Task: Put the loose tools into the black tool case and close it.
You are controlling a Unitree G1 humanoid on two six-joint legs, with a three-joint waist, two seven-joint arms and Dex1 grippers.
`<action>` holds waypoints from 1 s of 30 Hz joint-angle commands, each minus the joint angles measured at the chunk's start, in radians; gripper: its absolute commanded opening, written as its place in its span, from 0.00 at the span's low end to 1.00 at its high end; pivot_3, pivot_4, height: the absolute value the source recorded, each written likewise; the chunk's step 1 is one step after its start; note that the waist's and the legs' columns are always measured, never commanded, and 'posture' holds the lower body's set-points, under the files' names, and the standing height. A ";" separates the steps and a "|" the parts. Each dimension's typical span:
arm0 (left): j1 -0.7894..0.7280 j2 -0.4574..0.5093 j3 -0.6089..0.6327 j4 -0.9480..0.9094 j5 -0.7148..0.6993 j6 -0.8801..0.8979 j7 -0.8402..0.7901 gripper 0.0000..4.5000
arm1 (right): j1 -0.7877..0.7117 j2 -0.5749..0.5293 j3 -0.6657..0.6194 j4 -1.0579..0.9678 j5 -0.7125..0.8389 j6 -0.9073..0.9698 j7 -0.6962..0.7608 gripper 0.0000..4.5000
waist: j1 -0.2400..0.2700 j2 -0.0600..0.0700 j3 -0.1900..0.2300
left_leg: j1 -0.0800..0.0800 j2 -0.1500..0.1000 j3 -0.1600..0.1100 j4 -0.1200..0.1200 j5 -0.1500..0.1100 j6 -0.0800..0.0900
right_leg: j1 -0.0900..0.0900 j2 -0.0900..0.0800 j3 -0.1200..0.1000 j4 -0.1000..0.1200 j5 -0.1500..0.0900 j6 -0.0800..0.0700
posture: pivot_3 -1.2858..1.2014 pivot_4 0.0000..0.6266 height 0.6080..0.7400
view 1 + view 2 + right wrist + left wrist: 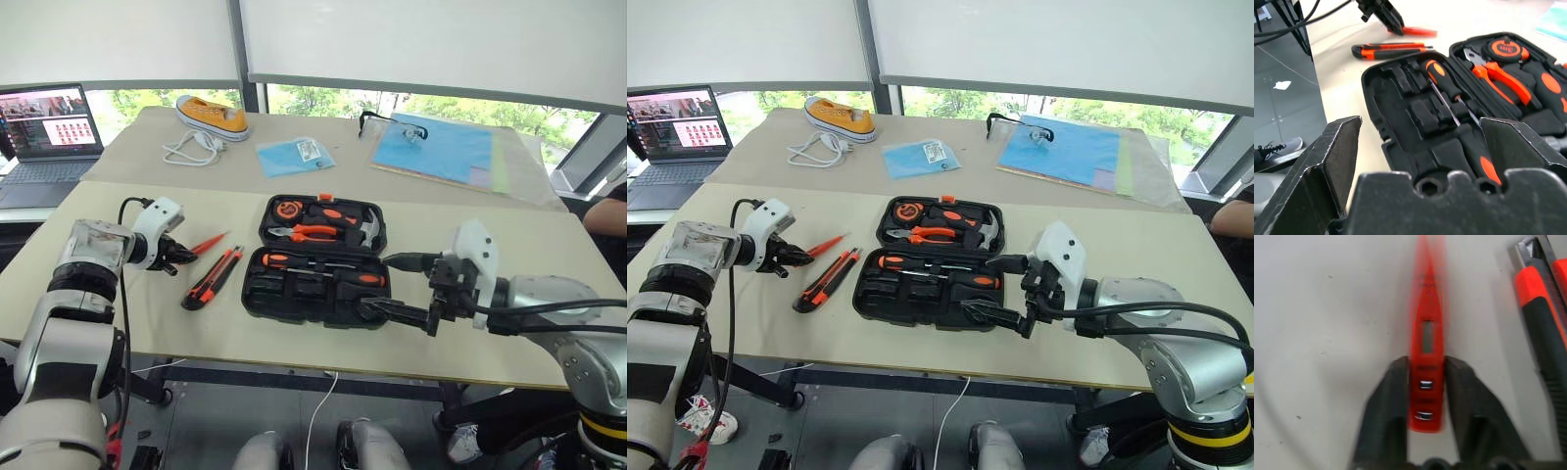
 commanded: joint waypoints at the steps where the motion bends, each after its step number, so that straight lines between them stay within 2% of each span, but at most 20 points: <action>1: 0.016 0.033 0.065 -0.210 -0.087 -0.157 -0.154 0.10 | 0.023 -0.033 -0.053 -0.052 0.056 -0.011 0.017 1.00 | 0.002 -0.001 0.000 | -0.002 0.000 0.000 0.000 0.000 0.000 | -0.001 -0.001 -0.001 0.000 0.002 -0.004 | 0.52 0.24 0.84; 5: 0.096 0.039 0.006 -0.510 -0.165 -0.100 -0.389 0.10 | 0.031 -0.051 -0.049 -0.047 0.055 -0.031 0.004 1.00 | 0.002 -0.001 0.000 | -0.003 -0.002 0.000 0.001 0.000 0.000 | 0.000 -0.004 -0.004 -0.002 0.005 -0.008 | 0.52 0.24 0.84; 10: 0.088 -0.020 -0.124 -0.643 -0.121 -0.092 -0.493 0.10 | 0.036 -0.050 -0.035 -0.048 0.044 -0.045 -0.014 1.00 | 0.006 -0.001 0.000 | -0.008 -0.003 0.000 0.002 0.000 0.001 | 0.000 -0.003 -0.011 -0.004 0.004 -0.007 | 0.52 0.24 0.84; 14: 0.033 -0.080 -0.211 -0.573 -0.053 -0.110 -0.526 0.10 | 0.054 -0.044 -0.040 -0.071 0.058 -0.041 -0.037 1.00 | 0.005 -0.001 0.000 | -0.008 -0.003 0.000 0.004 0.001 0.002 | 0.001 -0.002 -0.011 -0.004 0.002 -0.003 | 0.52 0.24 0.84; 18: 0.004 -0.130 -0.288 -0.460 0.021 -0.204 -0.550 0.10 | 0.085 -0.039 -0.044 -0.096 0.054 -0.045 -0.067 1.00 | 0.002 -0.001 0.000 | -0.007 -0.002 0.000 0.004 0.001 0.002 | 0.001 -0.001 -0.010 -0.002 0.000 0.001 | 0.52 0.24 0.84; 24: -0.039 -0.165 -0.314 -0.345 0.113 -0.224 -0.483 0.10 | 0.100 -0.033 -0.052 -0.113 0.062 -0.044 -0.102 1.00 | 0.004 -0.001 0.000 | -0.007 -0.002 -0.001 0.005 0.002 0.004 | 0.000 -0.001 -0.009 -0.002 0.000 0.001 | 0.52 0.24 0.84; 30: -0.056 -0.176 -0.311 -0.300 0.137 -0.261 -0.498 0.10 | 0.110 -0.032 -0.053 -0.117 0.062 -0.049 -0.114 1.00 | 0.004 -0.002 0.000 | -0.008 -0.002 -0.002 0.005 0.001 0.006 | 0.001 -0.003 -0.009 -0.002 0.000 0.001 | 0.52 0.24 0.84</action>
